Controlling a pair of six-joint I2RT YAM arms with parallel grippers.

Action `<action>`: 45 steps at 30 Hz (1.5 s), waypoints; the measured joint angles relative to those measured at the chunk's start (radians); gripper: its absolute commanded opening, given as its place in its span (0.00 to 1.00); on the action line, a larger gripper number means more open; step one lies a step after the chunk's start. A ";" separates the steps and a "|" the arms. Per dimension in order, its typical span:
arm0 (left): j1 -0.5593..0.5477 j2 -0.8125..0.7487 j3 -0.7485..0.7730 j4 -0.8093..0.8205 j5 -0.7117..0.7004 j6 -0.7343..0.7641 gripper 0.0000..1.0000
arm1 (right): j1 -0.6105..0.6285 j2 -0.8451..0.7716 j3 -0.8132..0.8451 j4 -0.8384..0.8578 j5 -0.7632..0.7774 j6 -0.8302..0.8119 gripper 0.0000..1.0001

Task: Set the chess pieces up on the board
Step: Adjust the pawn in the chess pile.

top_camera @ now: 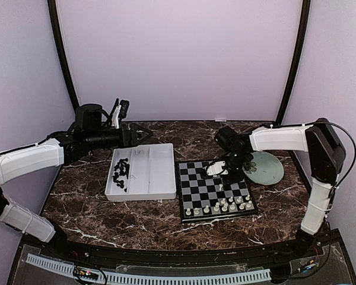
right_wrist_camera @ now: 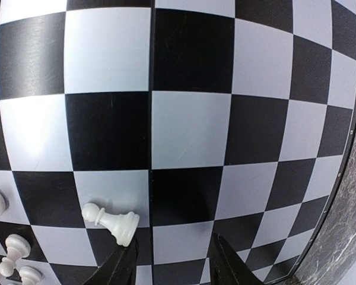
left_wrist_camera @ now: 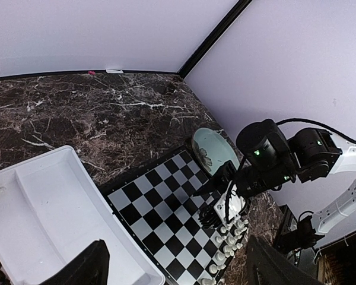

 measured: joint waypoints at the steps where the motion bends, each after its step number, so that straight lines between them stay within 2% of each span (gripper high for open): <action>1: 0.000 0.000 0.000 0.000 0.000 0.000 0.81 | 0.004 0.000 0.000 0.002 0.001 -0.002 0.44; 19: 0.000 0.000 -0.002 0.015 0.003 -0.002 0.81 | 0.062 0.006 0.006 -0.010 -0.019 -0.020 0.45; 30: -0.003 0.000 -0.013 0.031 0.008 -0.013 0.81 | 0.121 0.076 0.100 -0.008 -0.045 -0.019 0.42; 45: -0.004 0.000 -0.017 0.032 0.019 -0.014 0.81 | 0.085 0.083 0.107 -0.036 -0.076 0.003 0.41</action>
